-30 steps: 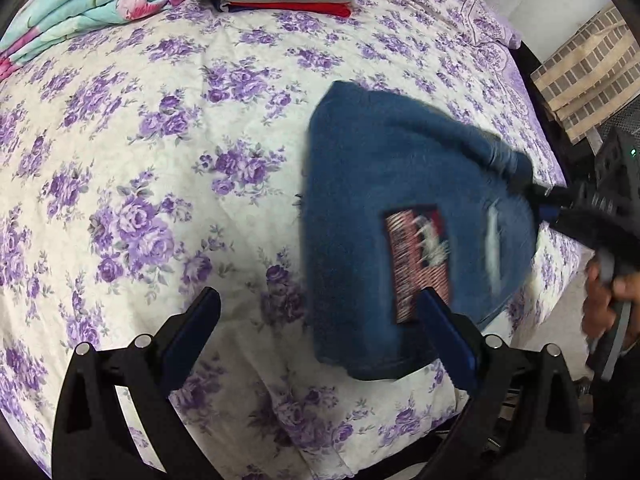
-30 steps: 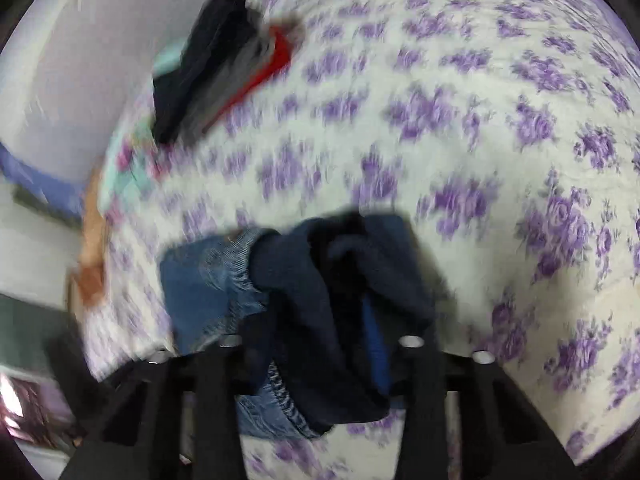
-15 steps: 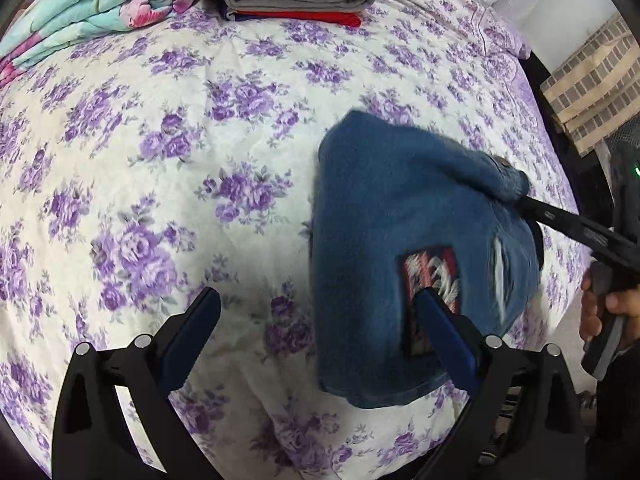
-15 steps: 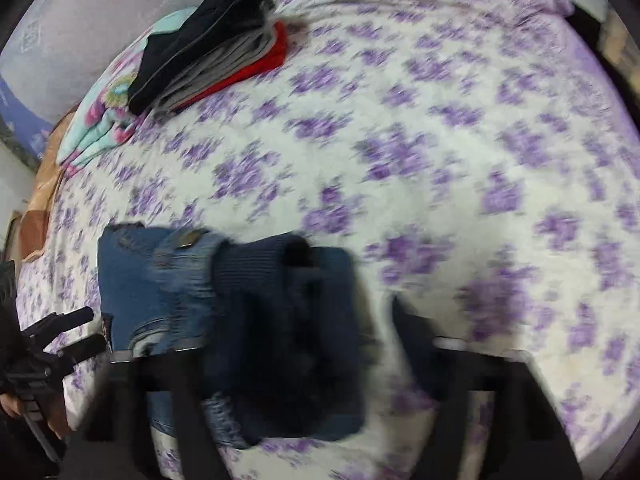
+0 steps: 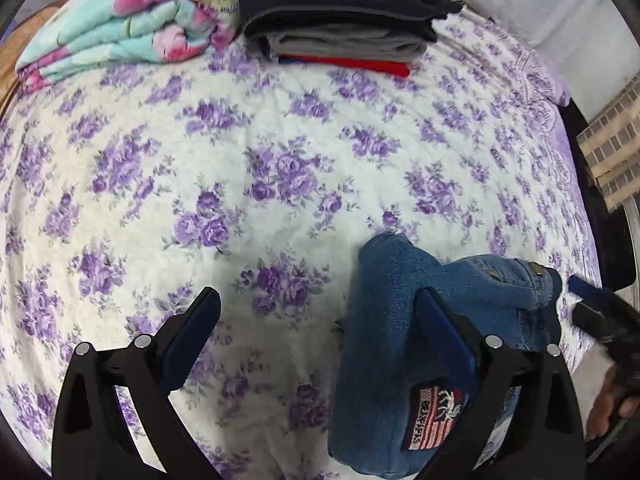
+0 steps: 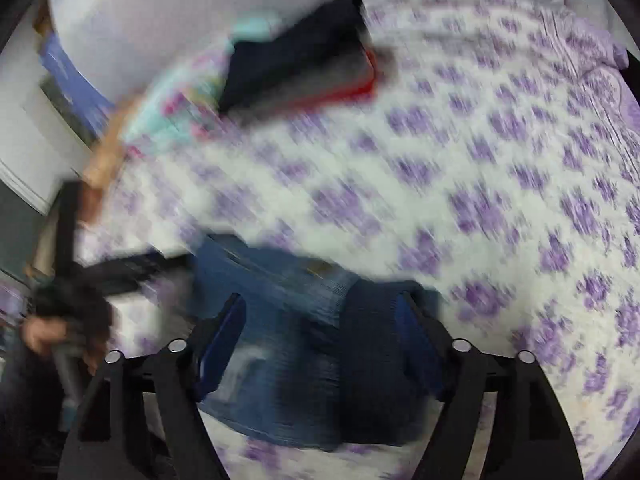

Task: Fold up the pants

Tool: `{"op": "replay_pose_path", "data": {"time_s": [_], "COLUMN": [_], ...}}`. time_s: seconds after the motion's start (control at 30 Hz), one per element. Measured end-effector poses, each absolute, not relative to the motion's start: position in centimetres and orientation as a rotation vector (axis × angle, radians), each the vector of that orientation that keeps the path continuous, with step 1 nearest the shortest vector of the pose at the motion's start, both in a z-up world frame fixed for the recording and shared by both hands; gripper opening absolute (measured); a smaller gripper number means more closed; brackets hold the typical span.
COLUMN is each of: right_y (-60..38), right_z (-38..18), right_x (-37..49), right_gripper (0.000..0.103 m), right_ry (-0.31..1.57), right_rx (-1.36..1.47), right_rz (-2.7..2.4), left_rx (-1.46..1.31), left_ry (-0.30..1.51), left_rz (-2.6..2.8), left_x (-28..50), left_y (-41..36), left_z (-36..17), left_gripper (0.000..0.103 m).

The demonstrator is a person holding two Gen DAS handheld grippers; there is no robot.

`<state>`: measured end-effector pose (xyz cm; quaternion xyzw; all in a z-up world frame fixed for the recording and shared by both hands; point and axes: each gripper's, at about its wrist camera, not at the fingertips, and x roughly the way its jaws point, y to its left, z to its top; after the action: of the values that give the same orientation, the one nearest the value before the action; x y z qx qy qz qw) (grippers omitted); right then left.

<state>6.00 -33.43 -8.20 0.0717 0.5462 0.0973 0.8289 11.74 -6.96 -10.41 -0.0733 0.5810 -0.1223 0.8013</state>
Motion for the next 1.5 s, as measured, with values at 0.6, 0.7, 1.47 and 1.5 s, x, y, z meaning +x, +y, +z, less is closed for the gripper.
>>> {"op": "replay_pose_path", "data": {"time_s": [0.6,0.7,1.47,1.5], "right_y": [-38.6,-39.1,-36.8,-36.5], "right_z": [-17.1,-18.5,-19.4,-19.2], "right_x": [7.4,7.2,7.9,8.0], "right_gripper": [0.098,0.100,0.100,0.100], "right_ry": [1.443,1.471,1.478,1.481], "right_rx": [0.482,0.597,0.578,0.555], "right_rz": [0.418,0.428,0.411,0.412], "left_rx": [-0.394,-0.432,-0.570,-0.572], "left_ry": [1.456,1.453,1.548,1.557], "left_rz": [-0.228,-0.277,-0.372,-0.374], "left_x": [9.7,8.1,8.5,8.6], "left_y": [-5.4,-5.5,-10.0,-10.2], "left_z": [-13.9,-14.3,-18.0,-17.9], "left_gripper": [0.098,0.098,0.099,0.099]}}
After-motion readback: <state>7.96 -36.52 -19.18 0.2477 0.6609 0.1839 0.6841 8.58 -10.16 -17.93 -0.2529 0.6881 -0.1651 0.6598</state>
